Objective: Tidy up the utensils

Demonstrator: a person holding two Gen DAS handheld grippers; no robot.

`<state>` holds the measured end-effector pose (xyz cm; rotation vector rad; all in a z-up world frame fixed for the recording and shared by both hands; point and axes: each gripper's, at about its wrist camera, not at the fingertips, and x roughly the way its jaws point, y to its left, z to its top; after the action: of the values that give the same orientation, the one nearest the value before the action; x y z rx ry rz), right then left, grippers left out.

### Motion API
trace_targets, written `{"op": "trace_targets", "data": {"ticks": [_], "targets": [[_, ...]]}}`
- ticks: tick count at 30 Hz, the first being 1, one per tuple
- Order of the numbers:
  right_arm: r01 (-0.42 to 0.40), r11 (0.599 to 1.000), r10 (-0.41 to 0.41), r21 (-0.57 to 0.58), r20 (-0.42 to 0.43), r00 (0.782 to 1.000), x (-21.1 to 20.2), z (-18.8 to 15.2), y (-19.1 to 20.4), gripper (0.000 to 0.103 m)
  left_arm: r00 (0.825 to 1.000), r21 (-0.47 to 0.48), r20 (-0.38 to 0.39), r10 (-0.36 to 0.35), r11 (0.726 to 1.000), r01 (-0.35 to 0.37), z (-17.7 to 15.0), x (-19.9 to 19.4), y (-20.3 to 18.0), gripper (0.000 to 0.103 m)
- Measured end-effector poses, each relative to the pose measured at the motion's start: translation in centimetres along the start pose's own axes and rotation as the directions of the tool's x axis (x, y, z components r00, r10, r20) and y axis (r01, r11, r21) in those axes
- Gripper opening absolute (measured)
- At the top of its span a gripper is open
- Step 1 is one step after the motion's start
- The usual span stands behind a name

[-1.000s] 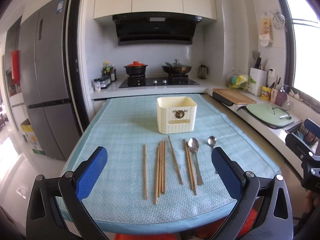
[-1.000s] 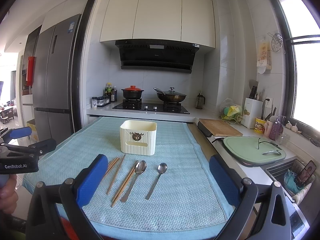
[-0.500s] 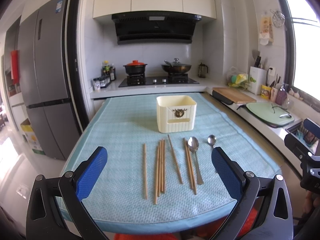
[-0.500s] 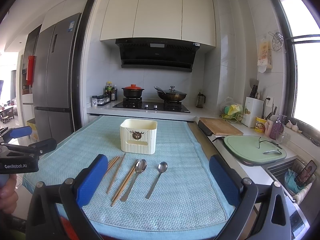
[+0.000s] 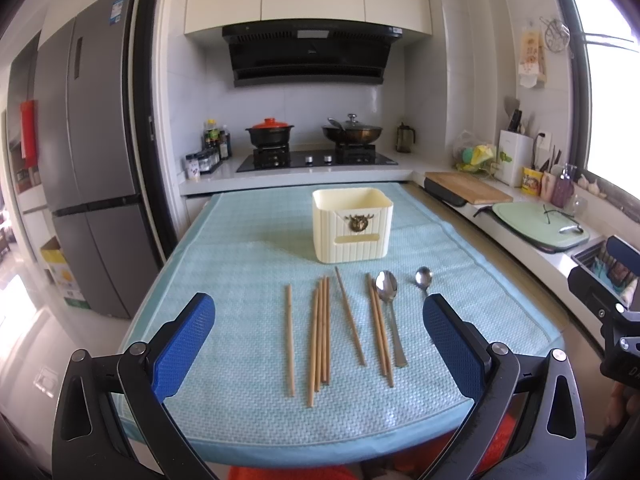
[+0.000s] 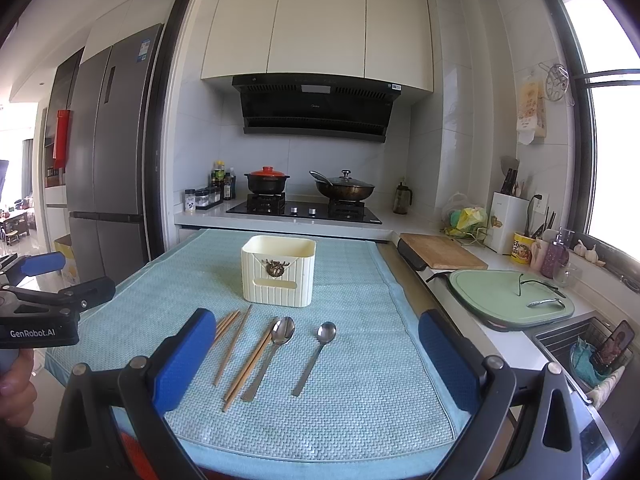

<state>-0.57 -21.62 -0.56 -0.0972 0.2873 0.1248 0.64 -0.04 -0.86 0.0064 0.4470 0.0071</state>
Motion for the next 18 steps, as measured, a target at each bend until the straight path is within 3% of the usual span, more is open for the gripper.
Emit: {"op": "trace_targets", "data": {"ticks": [18], "targets": [[-0.005, 1.000, 0.005, 0.005, -0.017, 1.000, 0.45, 0.04, 0.05, 0.103, 1.000, 0.008, -0.021, 0.003, 1.000, -0.003, -0.33, 0.65, -0.09, 0.103]]}}
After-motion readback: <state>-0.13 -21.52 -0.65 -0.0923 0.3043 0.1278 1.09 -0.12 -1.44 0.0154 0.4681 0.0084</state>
